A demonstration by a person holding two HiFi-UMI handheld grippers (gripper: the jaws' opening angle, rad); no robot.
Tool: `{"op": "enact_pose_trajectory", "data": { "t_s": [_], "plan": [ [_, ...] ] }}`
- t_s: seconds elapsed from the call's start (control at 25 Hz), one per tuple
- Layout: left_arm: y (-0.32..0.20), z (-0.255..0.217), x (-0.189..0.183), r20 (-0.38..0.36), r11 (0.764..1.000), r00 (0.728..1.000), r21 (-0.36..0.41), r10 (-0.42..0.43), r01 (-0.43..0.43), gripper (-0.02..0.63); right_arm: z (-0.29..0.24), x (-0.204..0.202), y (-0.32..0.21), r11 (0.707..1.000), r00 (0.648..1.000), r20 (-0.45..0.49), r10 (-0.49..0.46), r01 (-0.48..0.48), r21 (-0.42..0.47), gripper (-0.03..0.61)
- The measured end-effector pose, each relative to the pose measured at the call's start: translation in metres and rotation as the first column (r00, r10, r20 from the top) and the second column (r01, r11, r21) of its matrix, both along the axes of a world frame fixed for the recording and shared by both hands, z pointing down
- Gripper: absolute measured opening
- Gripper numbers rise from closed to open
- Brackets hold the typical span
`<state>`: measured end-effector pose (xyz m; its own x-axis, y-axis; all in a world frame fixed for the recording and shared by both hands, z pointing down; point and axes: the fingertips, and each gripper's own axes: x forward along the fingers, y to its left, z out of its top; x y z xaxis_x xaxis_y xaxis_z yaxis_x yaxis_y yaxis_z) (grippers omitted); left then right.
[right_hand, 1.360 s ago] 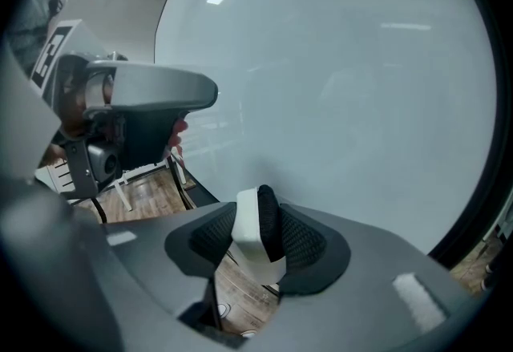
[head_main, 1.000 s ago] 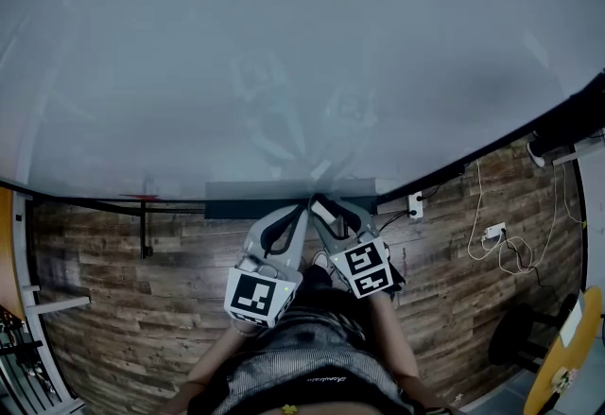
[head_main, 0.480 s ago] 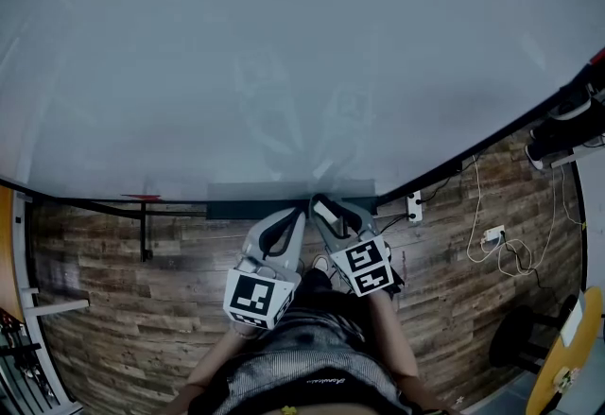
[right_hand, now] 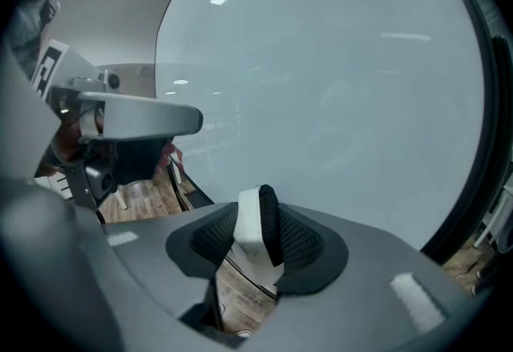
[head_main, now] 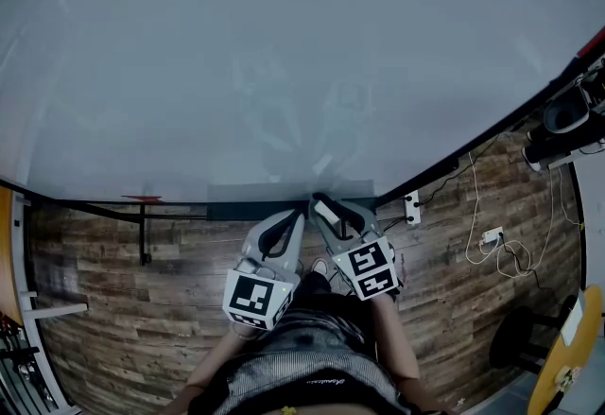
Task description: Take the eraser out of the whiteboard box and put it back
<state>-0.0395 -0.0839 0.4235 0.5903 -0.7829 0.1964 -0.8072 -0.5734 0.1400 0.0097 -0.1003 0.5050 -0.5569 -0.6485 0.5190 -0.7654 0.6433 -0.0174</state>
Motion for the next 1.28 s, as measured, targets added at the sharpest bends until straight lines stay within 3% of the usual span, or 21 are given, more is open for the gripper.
{"op": "enact_pose_trajectory", "data": {
  "t_s": [0.68,1.28],
  "plan": [
    [0.001,0.002,-0.002,-0.002,1.0,1.0,0.001,-0.002,0.002,0.002,-0.059,0.005,0.007,0.998,1.0,0.004,-0.009,0.009,0.065,0.156],
    [0.006,0.004,-0.006,0.003,1.0,1.0,0.003,-0.004,0.004,0.002,-0.107,0.0,0.02,0.996,0.996,0.08,-0.031,0.025,0.085,0.156]
  ]
}}
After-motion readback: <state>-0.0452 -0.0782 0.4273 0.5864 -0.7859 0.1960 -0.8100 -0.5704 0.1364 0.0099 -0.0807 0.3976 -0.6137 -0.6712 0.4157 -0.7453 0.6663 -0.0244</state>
